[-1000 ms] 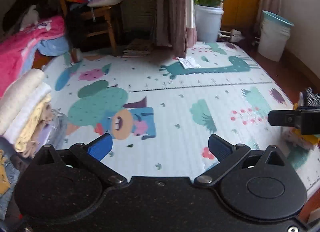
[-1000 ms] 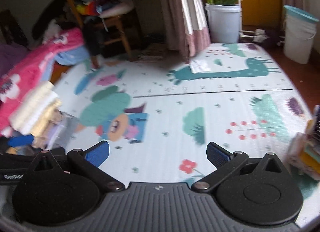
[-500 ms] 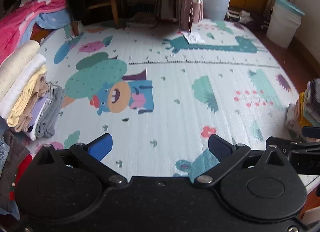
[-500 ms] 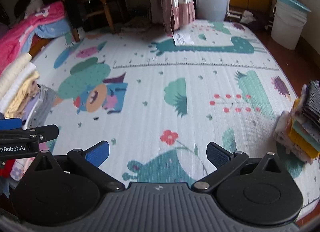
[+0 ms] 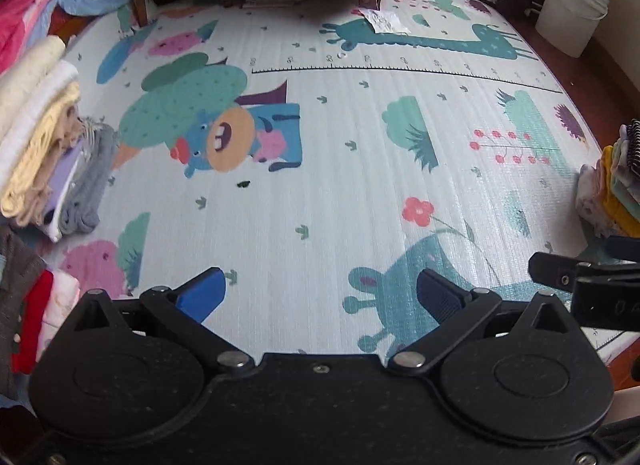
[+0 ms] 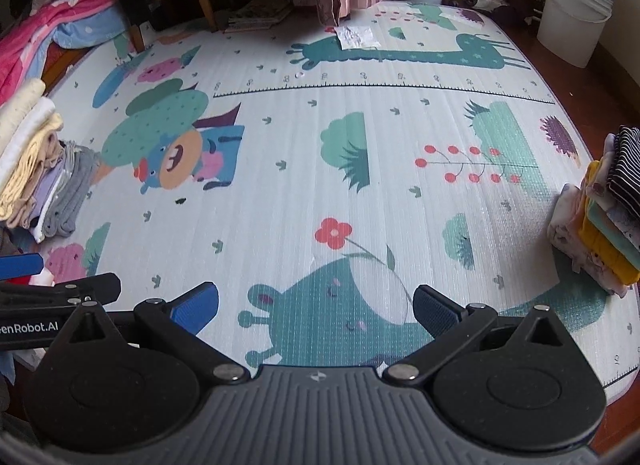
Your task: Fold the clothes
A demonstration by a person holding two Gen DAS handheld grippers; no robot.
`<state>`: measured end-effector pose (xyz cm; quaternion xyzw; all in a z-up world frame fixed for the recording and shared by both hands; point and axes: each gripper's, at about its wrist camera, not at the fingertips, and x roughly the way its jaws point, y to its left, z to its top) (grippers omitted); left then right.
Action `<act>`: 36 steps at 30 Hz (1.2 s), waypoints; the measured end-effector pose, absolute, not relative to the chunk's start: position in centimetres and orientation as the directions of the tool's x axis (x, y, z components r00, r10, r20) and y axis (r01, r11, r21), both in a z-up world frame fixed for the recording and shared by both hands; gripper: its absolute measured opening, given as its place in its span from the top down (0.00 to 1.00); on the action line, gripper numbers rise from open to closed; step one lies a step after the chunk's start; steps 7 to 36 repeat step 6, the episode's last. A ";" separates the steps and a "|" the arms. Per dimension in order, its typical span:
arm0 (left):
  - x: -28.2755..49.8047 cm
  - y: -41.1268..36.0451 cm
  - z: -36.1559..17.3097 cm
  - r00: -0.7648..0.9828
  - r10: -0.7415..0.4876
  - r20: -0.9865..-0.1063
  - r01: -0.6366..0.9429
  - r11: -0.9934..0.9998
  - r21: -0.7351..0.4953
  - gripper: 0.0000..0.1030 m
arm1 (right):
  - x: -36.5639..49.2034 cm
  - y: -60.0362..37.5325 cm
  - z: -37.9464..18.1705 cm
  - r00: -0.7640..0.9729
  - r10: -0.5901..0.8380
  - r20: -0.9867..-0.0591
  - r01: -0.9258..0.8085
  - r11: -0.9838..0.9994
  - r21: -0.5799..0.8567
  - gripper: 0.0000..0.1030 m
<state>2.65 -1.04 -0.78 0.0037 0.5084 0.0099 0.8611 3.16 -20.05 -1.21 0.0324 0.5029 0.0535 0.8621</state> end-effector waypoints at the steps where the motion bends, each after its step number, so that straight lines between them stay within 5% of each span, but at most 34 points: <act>1: 2.6 -1.0 -0.8 0.484 0.023 -0.875 -0.015 1.000 0.018 0.00 | 3.1 -20.0 -1.3 0.484 0.124 -0.866 -0.060 0.992 0.109 0.00; 36: 2.2 -0.6 -0.7 0.497 0.020 -0.868 -0.032 0.999 0.005 0.00 | 3.0 -19.9 -1.8 0.465 0.131 -0.876 -0.065 0.991 0.114 0.00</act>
